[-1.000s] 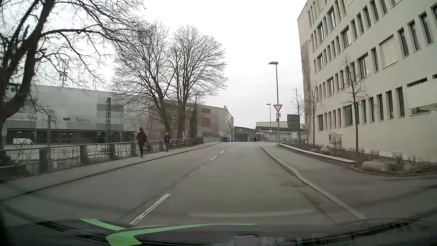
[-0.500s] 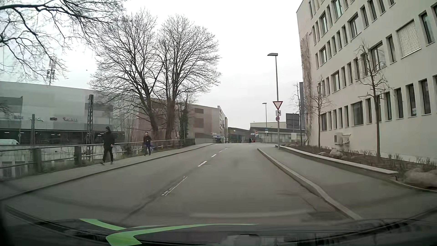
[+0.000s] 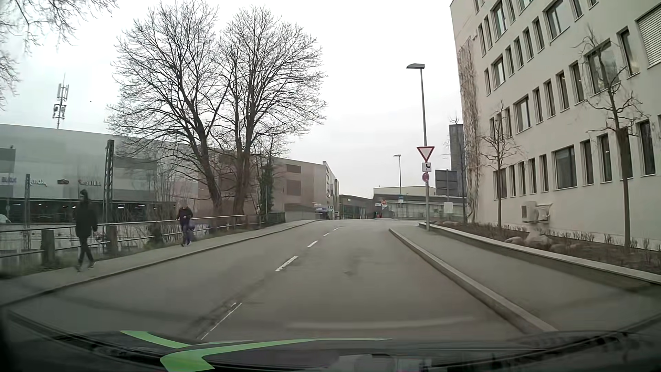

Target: Follow the waypoints while adhering to traffic rules and regulations

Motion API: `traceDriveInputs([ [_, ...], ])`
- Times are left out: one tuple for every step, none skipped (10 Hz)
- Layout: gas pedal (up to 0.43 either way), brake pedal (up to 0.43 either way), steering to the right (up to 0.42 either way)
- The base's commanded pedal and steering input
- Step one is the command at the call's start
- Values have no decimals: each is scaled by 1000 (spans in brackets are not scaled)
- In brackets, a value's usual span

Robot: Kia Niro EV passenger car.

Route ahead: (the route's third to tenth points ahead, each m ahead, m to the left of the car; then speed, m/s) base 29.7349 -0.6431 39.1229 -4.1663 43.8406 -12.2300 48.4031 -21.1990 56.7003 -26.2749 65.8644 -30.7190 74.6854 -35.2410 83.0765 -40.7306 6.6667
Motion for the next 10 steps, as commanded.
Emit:
traceDriveInputs([
  [169, 0, 12],
  [157, 0, 10],
  [157, 0, 6],
  [157, 0, 5],
  [157, 0, 4],
  [157, 0, 4],
  [157, 0, 4],
  [157, 0, 4],
  [157, 0, 4],
  [157, 0, 4],
])
